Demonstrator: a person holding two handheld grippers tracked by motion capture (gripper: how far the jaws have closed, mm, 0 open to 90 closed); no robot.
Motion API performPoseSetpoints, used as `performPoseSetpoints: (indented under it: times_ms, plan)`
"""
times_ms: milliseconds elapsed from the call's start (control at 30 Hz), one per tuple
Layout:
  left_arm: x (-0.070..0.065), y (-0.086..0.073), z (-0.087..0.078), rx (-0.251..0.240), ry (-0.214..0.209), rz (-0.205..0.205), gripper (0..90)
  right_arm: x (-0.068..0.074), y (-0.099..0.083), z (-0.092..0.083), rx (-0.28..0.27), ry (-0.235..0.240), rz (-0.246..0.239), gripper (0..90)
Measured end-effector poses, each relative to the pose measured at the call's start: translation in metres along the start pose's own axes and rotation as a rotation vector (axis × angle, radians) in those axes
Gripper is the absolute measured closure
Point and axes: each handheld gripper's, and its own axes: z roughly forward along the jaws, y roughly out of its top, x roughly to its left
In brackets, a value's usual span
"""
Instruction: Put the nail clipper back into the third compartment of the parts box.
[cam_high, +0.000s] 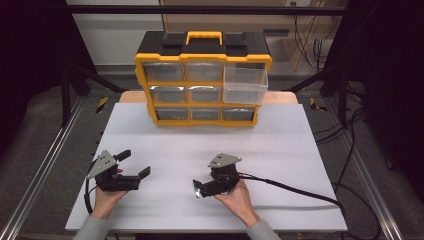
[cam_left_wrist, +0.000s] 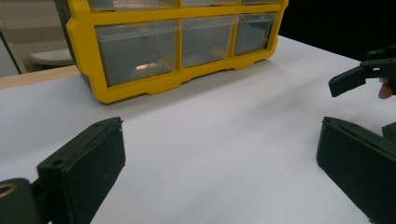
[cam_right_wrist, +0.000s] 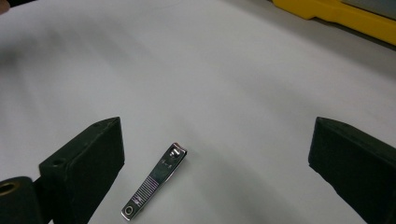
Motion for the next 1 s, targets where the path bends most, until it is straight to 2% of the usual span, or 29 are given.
performPoseSetpoints:
  times_ms: [233,433,700,733,800,1000]
  plan:
    - [0.0,0.0,0.0,-0.001,0.001,0.0,1.3,0.008,0.002,0.016,0.051,0.005,-0.018,7.1]
    - [0.0,0.0,0.0,0.0,0.0,-0.001,1.3,0.01,0.002,0.025,0.081,0.01,-0.01,12.1]
    - [0.0,0.0,0.0,0.0,0.0,-0.001,1.3,0.012,-0.002,0.031,0.123,0.014,-0.016,25.1]
    - [0.0,0.0,0.0,0.0,0.0,-0.001,1.3,0.011,-0.002,0.032,0.14,0.02,-0.012,29.5]
    - [0.0,0.0,0.0,0.002,-0.001,0.0,1.3,0.011,-0.003,0.033,0.145,0.02,-0.012,31.1]
    - [0.0,0.0,0.0,0.006,-0.001,-0.001,1.3,0.013,-0.005,0.035,0.176,0.036,-0.011,44.1]
